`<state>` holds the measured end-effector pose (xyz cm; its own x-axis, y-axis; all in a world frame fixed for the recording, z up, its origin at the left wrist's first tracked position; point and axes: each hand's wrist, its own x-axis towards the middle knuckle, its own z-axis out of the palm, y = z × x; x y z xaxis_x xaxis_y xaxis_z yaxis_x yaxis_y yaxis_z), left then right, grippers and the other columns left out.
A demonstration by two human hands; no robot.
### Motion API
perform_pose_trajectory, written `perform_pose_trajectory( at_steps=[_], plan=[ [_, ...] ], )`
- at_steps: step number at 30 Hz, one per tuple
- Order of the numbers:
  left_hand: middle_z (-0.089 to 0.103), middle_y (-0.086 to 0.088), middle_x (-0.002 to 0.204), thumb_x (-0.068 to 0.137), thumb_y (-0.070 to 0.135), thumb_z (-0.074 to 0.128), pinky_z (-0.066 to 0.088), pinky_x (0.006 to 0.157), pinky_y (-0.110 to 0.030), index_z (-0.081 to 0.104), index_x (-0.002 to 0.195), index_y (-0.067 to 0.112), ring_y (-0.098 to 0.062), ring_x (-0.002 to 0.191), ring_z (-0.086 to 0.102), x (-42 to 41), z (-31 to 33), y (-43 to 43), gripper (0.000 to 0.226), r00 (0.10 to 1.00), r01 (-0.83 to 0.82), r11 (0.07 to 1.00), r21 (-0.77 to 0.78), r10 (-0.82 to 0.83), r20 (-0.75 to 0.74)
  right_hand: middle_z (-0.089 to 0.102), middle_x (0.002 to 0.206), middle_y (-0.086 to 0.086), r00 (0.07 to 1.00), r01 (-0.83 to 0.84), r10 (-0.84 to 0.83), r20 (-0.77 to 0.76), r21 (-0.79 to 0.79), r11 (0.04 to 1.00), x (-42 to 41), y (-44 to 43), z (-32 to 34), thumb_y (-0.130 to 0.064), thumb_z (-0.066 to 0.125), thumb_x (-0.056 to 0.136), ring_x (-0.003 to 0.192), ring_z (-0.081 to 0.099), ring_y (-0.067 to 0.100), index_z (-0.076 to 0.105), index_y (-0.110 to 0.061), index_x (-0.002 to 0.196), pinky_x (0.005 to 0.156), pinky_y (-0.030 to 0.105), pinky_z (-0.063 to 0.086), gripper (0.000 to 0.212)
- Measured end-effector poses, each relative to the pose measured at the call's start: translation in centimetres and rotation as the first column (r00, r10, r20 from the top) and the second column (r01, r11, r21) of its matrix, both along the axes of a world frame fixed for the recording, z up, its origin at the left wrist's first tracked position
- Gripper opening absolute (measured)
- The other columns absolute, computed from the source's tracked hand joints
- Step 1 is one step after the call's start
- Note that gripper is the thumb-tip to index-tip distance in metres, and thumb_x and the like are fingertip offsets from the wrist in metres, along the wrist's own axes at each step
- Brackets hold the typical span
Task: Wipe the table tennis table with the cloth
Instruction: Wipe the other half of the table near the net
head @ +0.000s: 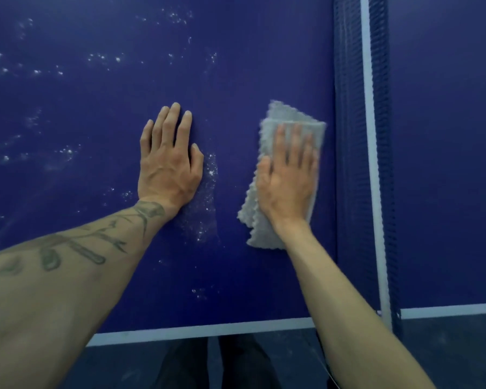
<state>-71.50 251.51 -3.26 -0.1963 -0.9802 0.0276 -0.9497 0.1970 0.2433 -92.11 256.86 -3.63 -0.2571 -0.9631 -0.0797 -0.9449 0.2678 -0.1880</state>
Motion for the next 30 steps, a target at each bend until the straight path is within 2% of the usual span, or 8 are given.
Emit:
perform_pose_trajectory(
  at_steps=[3,5,9,12,14,19,26,30],
  plan=[
    [0.025,-0.013,0.171,0.108,0.026,0.037,0.009,0.132,-0.047,0.031,0.161,0.007,-0.029,0.160,0.019,0.0,0.4,0.1,0.057,1.000,0.005,1.000,0.009,-0.005,0.001,0.002,0.179,0.008,0.946,-0.321,0.321,0.036,-0.012,0.947,2.8,3.9,-0.2,-0.039,0.031,0.110,0.165,0.000,0.029,0.010,-0.019,0.171,0.134,0.051,0.008,0.068],
    [0.026,-0.015,0.170,0.108,0.024,0.039,0.010,0.132,-0.047,0.032,0.161,0.006,-0.031,0.159,0.022,0.1,0.9,0.9,0.056,1.000,-0.007,1.000,0.005,0.007,-0.018,-0.001,0.179,0.006,0.905,-0.424,0.424,0.002,-0.002,0.905,0.7,6.9,-0.2,-0.039,0.031,0.110,0.166,-0.001,0.027,0.009,-0.020,0.171,0.134,0.050,0.009,0.068],
    [0.029,-0.017,0.168,0.108,0.022,0.042,0.015,0.131,-0.048,0.036,0.158,0.004,-0.032,0.156,0.027,1.3,2.2,6.0,0.053,0.997,-0.060,0.998,-0.016,0.059,-0.042,-0.007,0.179,0.003,0.992,-0.127,0.126,0.024,0.087,0.988,-5.1,7.9,0.8,-0.038,0.027,0.111,0.165,-0.009,0.022,0.003,-0.023,0.171,0.134,0.051,0.007,0.067],
    [0.029,-0.017,0.168,0.107,0.025,0.039,0.019,0.130,-0.051,0.037,0.158,0.004,-0.033,0.156,0.029,2.0,2.2,10.8,0.055,1.000,-0.029,1.000,0.008,0.029,0.003,-0.007,0.179,0.008,1.000,0.015,-0.015,0.003,0.063,0.998,-4.1,5.5,1.2,-0.039,0.027,0.112,0.165,-0.008,0.026,0.001,-0.019,0.171,0.133,0.051,0.006,0.067],
    [0.028,-0.016,0.169,0.107,0.027,0.038,0.018,0.130,-0.052,0.036,0.160,0.005,-0.033,0.157,0.026,2.4,1.4,12.9,0.057,0.999,-0.022,0.999,0.030,0.021,0.026,-0.007,0.179,0.010,0.999,-0.034,0.033,0.014,0.042,0.999,-1.2,4.7,0.9,-0.040,0.026,0.112,0.165,-0.007,0.029,0.002,-0.017,0.171,0.133,0.052,0.004,0.068],
    [0.025,-0.014,0.170,0.107,0.032,0.037,0.014,0.131,-0.051,0.032,0.162,0.009,-0.032,0.159,0.021,2.7,-0.2,13.9,0.060,0.999,-0.021,1.000,0.006,0.020,0.046,-0.004,0.179,0.006,0.890,-0.455,0.455,0.037,-0.013,0.890,1.3,11.5,-0.1,-0.040,0.034,0.109,0.166,-0.003,0.027,0.008,-0.020,0.171,0.134,0.051,0.010,0.071],
    [0.028,-0.012,0.169,0.106,0.032,0.040,0.011,0.131,-0.048,0.036,0.160,0.011,-0.029,0.159,0.022,2.9,-0.5,14.0,0.058,0.999,-0.050,0.998,-0.033,0.050,0.009,-0.005,0.179,0.008,1.000,-0.011,0.011,-0.004,0.043,0.999,-4.3,10.5,0.2,-0.039,0.026,0.109,0.165,-0.007,0.025,0.002,-0.019,0.171,0.134,0.049,0.003,0.069],
    [0.028,-0.012,0.169,0.106,0.032,0.040,0.013,0.131,-0.048,0.036,0.160,0.012,-0.029,0.159,0.022,2.8,-0.3,13.9,0.058,0.999,-0.052,0.998,-0.027,0.052,0.004,-0.005,0.179,0.010,0.992,-0.126,0.126,0.024,-0.002,0.992,1.4,9.2,-0.3,-0.040,0.027,0.110,0.165,-0.004,0.030,0.004,-0.016,0.171,0.134,0.052,0.005,0.069]
  ],
)
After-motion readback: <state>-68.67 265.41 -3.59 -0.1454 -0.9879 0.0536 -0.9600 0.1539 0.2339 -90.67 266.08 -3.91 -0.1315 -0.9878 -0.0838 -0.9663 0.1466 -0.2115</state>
